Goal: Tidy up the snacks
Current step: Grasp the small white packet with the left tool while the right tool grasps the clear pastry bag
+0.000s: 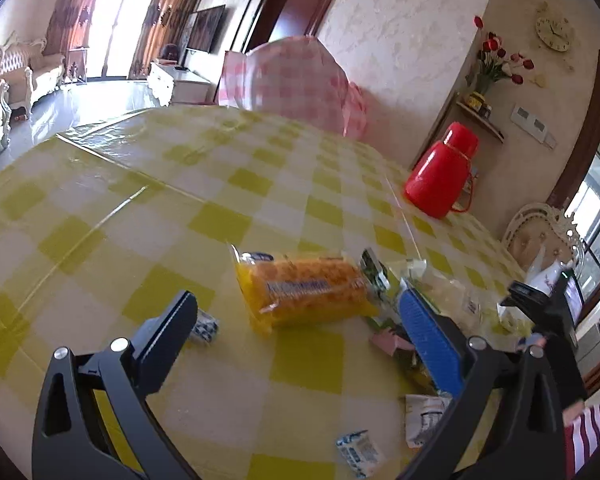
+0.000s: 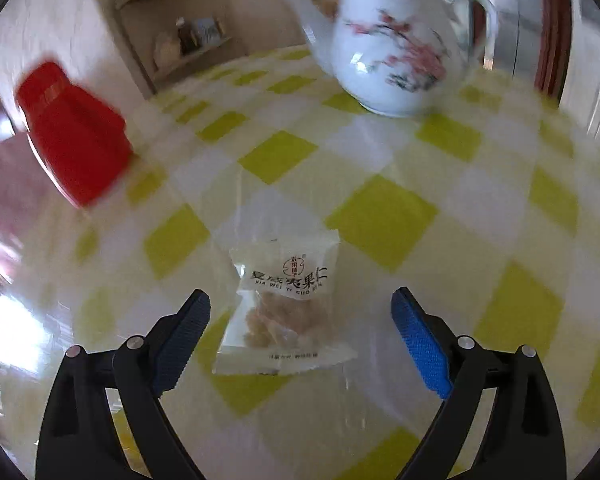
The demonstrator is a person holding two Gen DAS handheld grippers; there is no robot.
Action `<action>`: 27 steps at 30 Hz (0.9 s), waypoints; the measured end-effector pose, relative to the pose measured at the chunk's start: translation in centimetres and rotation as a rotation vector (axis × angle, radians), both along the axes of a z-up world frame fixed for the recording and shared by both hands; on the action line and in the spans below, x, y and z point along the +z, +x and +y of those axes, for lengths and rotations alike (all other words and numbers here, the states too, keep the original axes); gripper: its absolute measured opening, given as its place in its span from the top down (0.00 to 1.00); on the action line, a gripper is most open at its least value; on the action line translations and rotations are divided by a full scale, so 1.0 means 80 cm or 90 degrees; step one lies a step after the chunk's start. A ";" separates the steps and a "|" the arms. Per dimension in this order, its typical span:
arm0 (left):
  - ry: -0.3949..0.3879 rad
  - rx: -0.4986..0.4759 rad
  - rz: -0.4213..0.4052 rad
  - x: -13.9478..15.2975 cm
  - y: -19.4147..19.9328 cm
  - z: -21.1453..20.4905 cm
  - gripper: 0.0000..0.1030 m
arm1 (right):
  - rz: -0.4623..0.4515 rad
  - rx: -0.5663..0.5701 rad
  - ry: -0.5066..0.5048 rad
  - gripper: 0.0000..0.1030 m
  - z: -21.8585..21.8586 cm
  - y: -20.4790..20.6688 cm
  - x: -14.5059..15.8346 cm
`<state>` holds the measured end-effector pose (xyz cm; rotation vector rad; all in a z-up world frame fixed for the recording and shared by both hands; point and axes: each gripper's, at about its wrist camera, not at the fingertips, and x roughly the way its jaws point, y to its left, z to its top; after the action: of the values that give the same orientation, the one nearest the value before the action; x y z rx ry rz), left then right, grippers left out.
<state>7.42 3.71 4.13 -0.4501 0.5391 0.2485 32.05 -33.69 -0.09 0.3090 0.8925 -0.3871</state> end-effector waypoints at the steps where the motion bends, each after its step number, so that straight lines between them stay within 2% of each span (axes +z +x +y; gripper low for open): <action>1: 0.002 -0.003 0.001 0.000 0.001 -0.002 0.02 | 0.007 0.016 -0.016 0.14 0.007 0.002 -0.001; 2: 0.005 -0.006 0.003 0.000 0.002 -0.003 0.02 | 0.005 0.027 -0.021 0.19 0.009 0.000 0.000; 3: 0.009 -0.007 0.005 -0.001 0.003 -0.004 0.02 | 0.006 0.041 -0.049 0.39 0.014 -0.004 0.001; 4: 0.011 -0.008 0.008 -0.001 0.004 -0.005 0.02 | 0.008 0.055 -0.055 0.39 0.015 -0.007 0.000; 6: 0.014 -0.010 0.016 -0.002 0.007 -0.004 0.02 | -0.012 0.071 -0.020 0.39 0.009 -0.031 0.002; 9: 0.001 -0.004 0.021 -0.002 0.010 0.008 0.02 | -0.053 0.095 0.024 0.39 0.006 -0.090 0.009; 15: -0.018 -0.021 0.032 0.001 0.018 0.020 0.02 | -0.127 0.176 0.040 0.39 0.043 -0.255 0.040; 18: -0.009 -0.085 0.060 0.001 0.024 0.012 0.02 | -0.162 0.213 0.029 0.39 0.066 -0.333 0.057; 22: 0.008 -0.218 0.105 0.002 0.026 -0.018 0.02 | -0.210 0.235 0.029 0.39 0.084 -0.413 0.062; 27: 0.143 -0.307 0.164 -0.012 0.014 -0.066 0.02 | -0.197 0.246 0.035 0.39 0.086 -0.436 0.051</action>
<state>8.51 -1.60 3.15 -0.0600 0.8439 -0.0994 -2.79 -26.79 3.96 0.2327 0.6394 0.0437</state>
